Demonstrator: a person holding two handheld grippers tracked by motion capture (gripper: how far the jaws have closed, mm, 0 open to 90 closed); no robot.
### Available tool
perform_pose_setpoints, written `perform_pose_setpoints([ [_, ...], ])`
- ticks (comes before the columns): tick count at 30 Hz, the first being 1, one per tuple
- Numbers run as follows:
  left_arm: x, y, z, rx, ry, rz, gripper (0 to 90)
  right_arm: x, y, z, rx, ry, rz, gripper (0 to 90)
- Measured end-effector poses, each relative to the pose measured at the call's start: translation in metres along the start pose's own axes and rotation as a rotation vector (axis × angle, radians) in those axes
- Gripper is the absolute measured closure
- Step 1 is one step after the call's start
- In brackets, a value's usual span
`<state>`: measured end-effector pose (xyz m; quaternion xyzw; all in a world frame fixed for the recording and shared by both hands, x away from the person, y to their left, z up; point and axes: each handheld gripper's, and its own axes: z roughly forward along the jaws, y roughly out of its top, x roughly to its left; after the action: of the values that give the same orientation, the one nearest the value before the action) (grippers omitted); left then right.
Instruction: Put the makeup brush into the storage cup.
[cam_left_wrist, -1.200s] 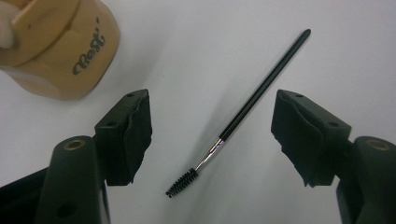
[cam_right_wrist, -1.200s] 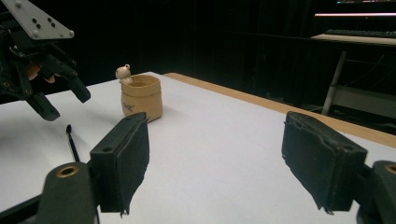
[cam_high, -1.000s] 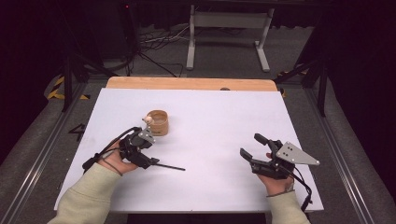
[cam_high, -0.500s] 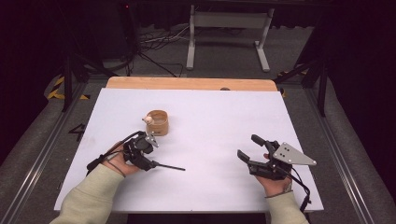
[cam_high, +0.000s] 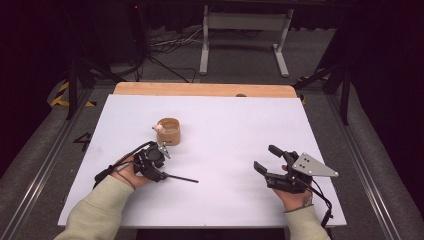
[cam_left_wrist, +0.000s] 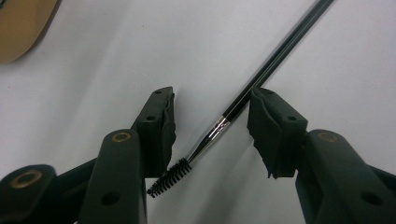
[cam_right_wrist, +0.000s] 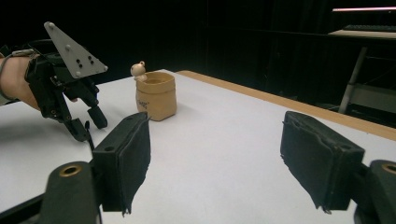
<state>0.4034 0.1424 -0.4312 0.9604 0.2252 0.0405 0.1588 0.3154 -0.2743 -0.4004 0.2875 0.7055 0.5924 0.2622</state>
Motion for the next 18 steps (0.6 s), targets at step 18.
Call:
perform_pose_setpoints([
  [18,-0.0004,-0.0024,-0.0026,0.017,-0.029,0.033,79.6,0.0006,-0.0007,0.0019,0.007,0.004,-0.002,24.5],
])
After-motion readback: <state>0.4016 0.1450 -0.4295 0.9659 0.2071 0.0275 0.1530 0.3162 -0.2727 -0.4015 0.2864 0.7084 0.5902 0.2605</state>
